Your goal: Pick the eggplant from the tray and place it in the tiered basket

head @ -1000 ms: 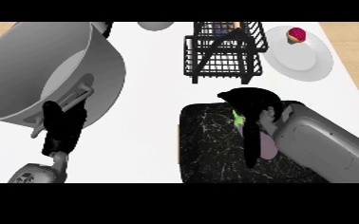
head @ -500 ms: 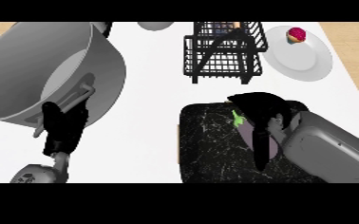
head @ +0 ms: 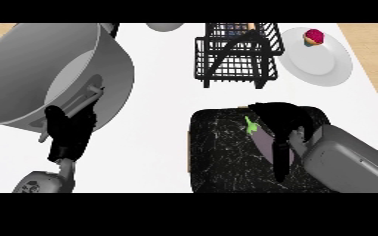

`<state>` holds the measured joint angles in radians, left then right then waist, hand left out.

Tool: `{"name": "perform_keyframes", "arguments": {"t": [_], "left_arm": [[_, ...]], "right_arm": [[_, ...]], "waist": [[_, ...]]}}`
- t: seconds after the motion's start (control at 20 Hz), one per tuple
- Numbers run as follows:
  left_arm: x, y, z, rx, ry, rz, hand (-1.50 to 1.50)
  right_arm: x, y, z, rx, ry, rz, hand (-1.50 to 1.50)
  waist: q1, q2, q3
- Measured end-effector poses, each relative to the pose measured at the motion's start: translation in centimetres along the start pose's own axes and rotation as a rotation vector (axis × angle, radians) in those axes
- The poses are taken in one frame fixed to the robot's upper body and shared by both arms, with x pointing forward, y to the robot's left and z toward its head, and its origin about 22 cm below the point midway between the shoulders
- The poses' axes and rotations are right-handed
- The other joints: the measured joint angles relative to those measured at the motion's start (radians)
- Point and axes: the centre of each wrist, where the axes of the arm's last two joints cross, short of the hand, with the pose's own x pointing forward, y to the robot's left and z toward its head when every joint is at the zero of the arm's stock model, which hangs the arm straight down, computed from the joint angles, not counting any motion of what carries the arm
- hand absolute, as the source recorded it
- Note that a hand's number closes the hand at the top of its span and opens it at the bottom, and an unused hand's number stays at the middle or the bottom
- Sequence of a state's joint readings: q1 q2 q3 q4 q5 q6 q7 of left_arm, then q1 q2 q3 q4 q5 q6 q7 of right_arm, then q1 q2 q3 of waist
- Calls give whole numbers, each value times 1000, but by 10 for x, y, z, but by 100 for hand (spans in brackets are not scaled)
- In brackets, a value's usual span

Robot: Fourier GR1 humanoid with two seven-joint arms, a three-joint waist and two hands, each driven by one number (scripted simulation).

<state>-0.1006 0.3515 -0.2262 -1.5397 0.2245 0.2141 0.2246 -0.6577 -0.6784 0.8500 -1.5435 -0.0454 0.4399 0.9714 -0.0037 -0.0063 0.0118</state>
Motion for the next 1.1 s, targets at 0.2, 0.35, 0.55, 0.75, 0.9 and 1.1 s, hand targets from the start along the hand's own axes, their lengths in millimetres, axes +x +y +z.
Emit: {"name": "perform_keyframes", "arguments": {"t": [0.2, 0.35, 0.55, 0.75, 0.9, 1.1], "left_arm": [[-6, -5, -4, -12, -8, -2, 0], [-5, -6, -4, -17, -9, 1, 0], [-5, -5, -6, -40, -7, 6, 0], [-3, -7, -5, -35, -6, 12, 0], [0, -8, -4, -34, -3, 18, 0], [-2, -10, -7, -42, 3, 25, 0]], "right_arm": [[-6, 11, -5, 1, 12, -14, -150], [-7, 19, -11, 1, 25, -28, -150], [-10, 25, -19, 1, 46, -38, -150], [-17, 34, -28, 11, 67, -47, -150], [-23, 39, -36, 12, 84, -48, -150], [-25, 47, -38, 17, 65, -52, -150]], "waist": [[-2, 0, 2], [3, 0, 1], [5, 1, 1], [8, 2, 0], [10, 2, -3], [9, -2, -5]]}}
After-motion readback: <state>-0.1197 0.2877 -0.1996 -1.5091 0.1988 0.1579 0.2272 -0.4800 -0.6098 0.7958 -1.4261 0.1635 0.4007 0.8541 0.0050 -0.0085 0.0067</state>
